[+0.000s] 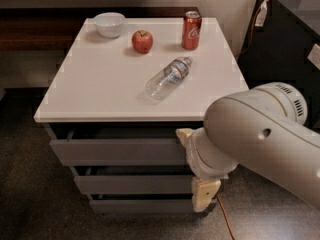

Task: Place water bottle into top drawer

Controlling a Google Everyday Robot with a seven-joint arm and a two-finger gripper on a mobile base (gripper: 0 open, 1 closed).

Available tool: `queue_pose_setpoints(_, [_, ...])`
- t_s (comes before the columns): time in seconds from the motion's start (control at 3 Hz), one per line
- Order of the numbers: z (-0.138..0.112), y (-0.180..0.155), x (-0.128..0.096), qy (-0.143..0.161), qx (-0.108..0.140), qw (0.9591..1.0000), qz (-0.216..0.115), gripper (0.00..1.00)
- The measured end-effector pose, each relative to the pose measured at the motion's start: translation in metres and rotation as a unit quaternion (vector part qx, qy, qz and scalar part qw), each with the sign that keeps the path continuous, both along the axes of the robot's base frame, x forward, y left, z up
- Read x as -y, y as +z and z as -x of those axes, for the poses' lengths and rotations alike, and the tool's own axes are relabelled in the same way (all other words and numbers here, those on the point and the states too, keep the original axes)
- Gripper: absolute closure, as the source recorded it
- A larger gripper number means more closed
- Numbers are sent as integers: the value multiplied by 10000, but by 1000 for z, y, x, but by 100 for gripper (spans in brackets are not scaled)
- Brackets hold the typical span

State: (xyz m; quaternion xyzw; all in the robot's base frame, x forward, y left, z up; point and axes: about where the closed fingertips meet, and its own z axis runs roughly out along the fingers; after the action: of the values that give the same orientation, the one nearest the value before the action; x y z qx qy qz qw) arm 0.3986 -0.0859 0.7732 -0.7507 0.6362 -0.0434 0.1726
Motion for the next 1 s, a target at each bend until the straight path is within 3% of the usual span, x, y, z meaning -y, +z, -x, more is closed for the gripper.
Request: queue_pose_setpoints(1.0, [-58, -63, -16, -297, 198, 9994, 19, 0])
